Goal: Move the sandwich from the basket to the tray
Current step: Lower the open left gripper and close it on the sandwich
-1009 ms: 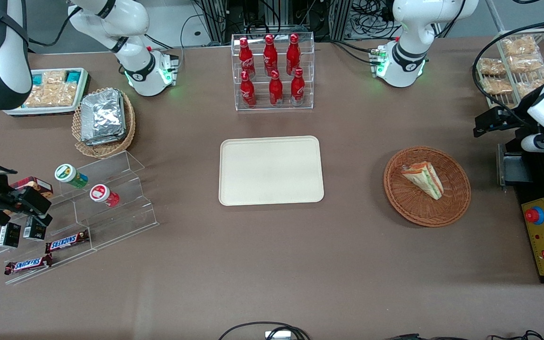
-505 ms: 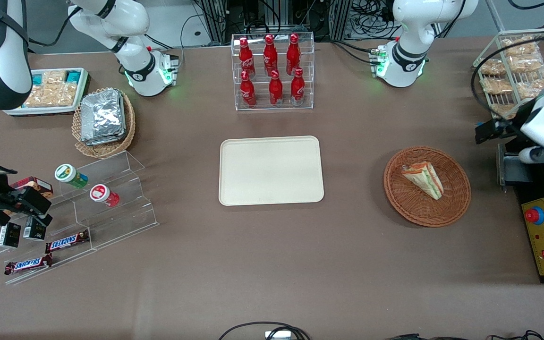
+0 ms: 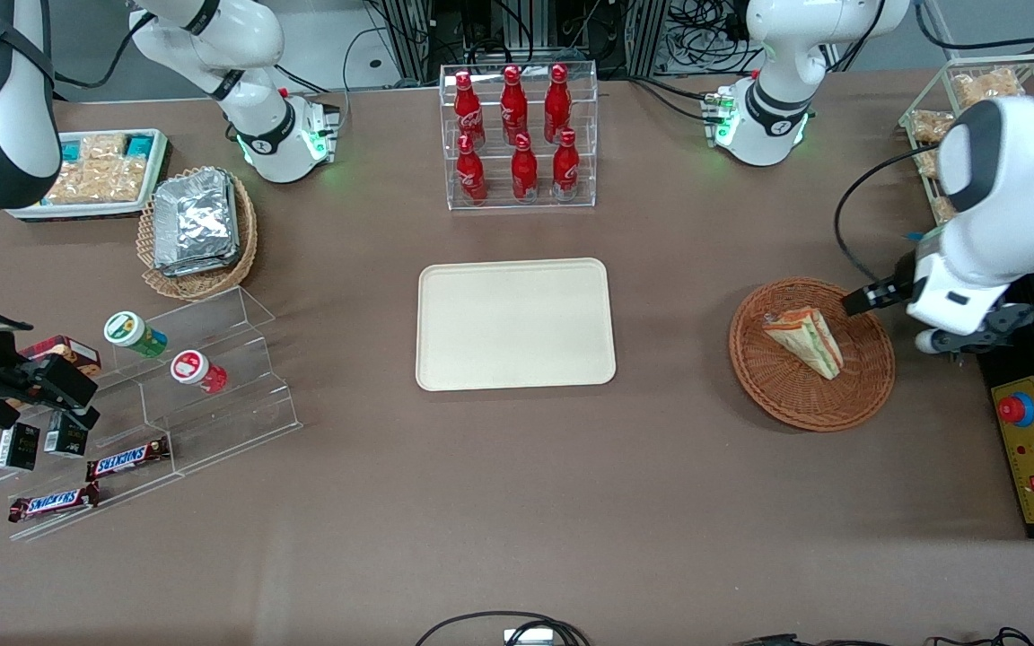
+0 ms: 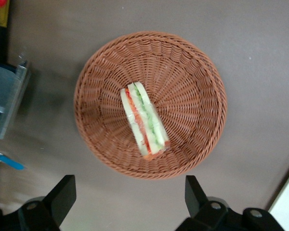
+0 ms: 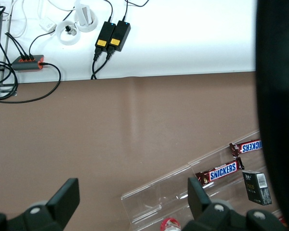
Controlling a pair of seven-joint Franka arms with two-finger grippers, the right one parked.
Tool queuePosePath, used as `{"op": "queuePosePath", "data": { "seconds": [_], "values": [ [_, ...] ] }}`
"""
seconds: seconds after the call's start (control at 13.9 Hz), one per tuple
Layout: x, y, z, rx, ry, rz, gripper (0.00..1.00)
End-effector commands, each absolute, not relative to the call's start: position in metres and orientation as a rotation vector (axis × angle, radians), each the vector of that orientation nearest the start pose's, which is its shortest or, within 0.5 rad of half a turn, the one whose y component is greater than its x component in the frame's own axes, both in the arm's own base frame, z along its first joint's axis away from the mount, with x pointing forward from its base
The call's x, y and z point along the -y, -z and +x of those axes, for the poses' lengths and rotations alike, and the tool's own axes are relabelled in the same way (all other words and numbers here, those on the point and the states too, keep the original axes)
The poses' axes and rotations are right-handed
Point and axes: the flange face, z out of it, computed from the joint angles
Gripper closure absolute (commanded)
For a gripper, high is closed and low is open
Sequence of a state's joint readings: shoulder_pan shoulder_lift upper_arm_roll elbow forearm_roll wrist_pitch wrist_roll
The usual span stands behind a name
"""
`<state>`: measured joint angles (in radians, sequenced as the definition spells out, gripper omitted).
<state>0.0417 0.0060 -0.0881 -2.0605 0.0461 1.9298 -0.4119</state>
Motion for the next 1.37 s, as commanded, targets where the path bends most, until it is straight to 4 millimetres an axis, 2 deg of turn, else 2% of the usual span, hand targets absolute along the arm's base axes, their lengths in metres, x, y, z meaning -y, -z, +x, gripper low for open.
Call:
{"op": "queuePosePath", "data": {
  "seconds": [0.0,0.43,0.72,1.3],
  "values": [
    [0.029,-0.390,0.513,0.639,-0.087,-2.998,0.00],
    [0.025,-0.325,0.493,0.762,0.012,-3.004,0.00],
    [0.026,-0.302,0.489,0.835,0.053,-3.001,0.00],
    [0.025,-0.240,0.474,0.929,0.118,-3.013,0.00]
  ]
}}
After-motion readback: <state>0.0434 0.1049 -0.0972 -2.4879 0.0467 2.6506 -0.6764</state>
